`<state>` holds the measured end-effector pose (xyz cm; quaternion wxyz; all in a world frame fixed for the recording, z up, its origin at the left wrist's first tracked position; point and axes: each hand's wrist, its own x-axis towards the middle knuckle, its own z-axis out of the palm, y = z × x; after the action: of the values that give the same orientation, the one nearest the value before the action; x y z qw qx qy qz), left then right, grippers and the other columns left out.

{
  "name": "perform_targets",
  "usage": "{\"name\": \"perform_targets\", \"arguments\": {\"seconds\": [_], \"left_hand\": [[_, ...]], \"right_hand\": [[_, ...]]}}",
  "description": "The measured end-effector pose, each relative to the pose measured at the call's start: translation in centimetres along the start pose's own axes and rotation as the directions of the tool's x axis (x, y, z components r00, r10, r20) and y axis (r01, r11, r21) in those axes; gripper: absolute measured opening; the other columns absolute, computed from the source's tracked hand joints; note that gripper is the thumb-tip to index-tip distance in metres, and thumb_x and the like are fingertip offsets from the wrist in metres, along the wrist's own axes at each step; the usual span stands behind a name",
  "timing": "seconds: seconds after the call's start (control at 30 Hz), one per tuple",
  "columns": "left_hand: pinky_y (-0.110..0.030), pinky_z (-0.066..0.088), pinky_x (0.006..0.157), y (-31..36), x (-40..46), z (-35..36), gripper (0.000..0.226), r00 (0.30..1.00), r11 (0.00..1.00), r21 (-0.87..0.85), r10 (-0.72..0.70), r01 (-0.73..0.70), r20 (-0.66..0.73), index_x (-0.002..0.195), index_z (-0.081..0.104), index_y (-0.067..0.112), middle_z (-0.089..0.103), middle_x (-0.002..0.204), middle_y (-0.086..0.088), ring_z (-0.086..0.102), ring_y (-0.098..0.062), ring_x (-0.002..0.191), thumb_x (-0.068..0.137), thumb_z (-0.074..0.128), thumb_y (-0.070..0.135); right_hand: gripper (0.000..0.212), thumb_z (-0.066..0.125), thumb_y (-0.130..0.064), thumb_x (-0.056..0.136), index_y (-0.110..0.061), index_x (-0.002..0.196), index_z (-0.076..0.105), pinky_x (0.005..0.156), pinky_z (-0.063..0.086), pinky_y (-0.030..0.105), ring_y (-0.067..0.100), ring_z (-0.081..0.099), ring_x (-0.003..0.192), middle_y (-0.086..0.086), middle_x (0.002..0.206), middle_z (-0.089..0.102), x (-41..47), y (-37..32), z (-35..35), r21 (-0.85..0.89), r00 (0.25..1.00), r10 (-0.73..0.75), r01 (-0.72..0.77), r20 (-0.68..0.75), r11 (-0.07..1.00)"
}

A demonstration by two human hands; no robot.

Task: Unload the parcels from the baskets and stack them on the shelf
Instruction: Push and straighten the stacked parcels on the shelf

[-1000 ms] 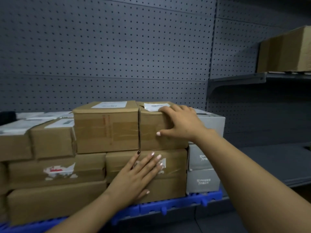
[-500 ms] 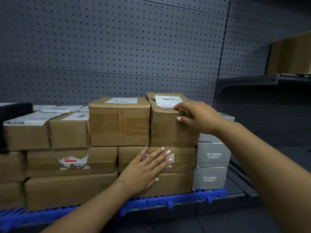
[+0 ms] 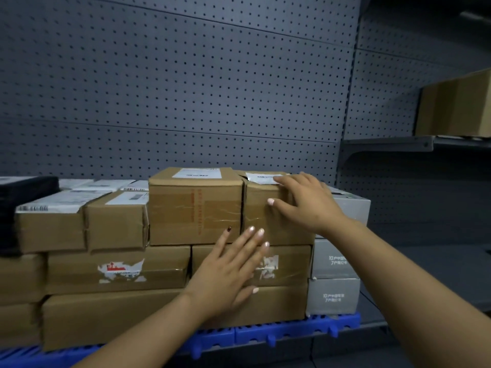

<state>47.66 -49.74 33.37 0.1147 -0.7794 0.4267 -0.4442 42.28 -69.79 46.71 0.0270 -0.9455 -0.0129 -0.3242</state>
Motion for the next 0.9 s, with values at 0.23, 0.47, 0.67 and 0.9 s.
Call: {"name": "perform_targets", "arguments": {"seconds": [0.23, 0.47, 0.67, 0.9], "left_hand": [[-0.053, 0.015, 0.115, -8.1, 2.8, -6.5, 0.074, 0.954, 0.957, 0.021, -0.287, 0.29, -0.088, 0.147, 0.031, 0.015, 0.026, 0.155, -0.015, 0.022, -0.029, 0.143, 0.088, 0.034, 0.061], [-0.041, 0.029, 0.111, -14.9, 6.1, -8.6, 0.089, 0.88, 0.925, -0.12, -0.295, 0.361, 0.372, 0.147, 0.028, 0.033, 0.02, 0.158, -0.002, 0.03, -0.024, 0.14, 0.074, 0.052, 0.078], [-0.038, 0.045, 0.091, -14.1, 6.0, -7.3, 0.085, 0.868, 0.921, -0.11, -0.304, 0.373, 0.393, 0.139, 0.034, 0.039, 0.05, 0.139, 0.007, 0.05, -0.024, 0.12, 0.068, 0.054, 0.082], [-0.033, 0.04, 0.093, -14.4, 5.5, -8.1, 0.086, 0.878, 0.922, -0.138, -0.288, 0.363, 0.383, 0.141, 0.036, 0.038, 0.05, 0.139, 0.009, 0.051, -0.019, 0.12, 0.068, 0.056, 0.079]], "right_hand": [[0.066, 0.045, -0.063, 0.089, -0.035, 0.146, 0.028, 0.115, 0.016, 0.05, 0.024, 0.025, 0.141, -0.001, 0.151, 0.036, 0.9, -3.4, -0.2, -0.023, 0.996, -0.084, 0.084, 0.014, 0.996], [0.081, 0.052, -0.067, 0.081, -0.036, 0.147, 0.017, 0.115, 0.014, 0.054, 0.027, 0.031, 0.137, -0.003, 0.148, 0.036, 0.7, -3.8, 1.7, -0.149, 0.994, -0.065, 0.078, 0.088, 0.986], [0.083, 0.055, -0.065, 0.082, -0.037, 0.147, 0.013, 0.116, 0.013, 0.053, 0.026, 0.029, 0.137, -0.004, 0.149, 0.034, 0.4, -3.8, 1.9, -0.166, 0.995, -0.059, 0.072, 0.081, 0.983], [0.082, 0.055, -0.063, 0.083, -0.037, 0.148, 0.013, 0.116, 0.01, 0.053, 0.026, 0.028, 0.138, -0.003, 0.148, 0.034, 0.3, -3.7, 1.7, -0.145, 0.995, -0.053, 0.064, 0.081, 0.987]]}}
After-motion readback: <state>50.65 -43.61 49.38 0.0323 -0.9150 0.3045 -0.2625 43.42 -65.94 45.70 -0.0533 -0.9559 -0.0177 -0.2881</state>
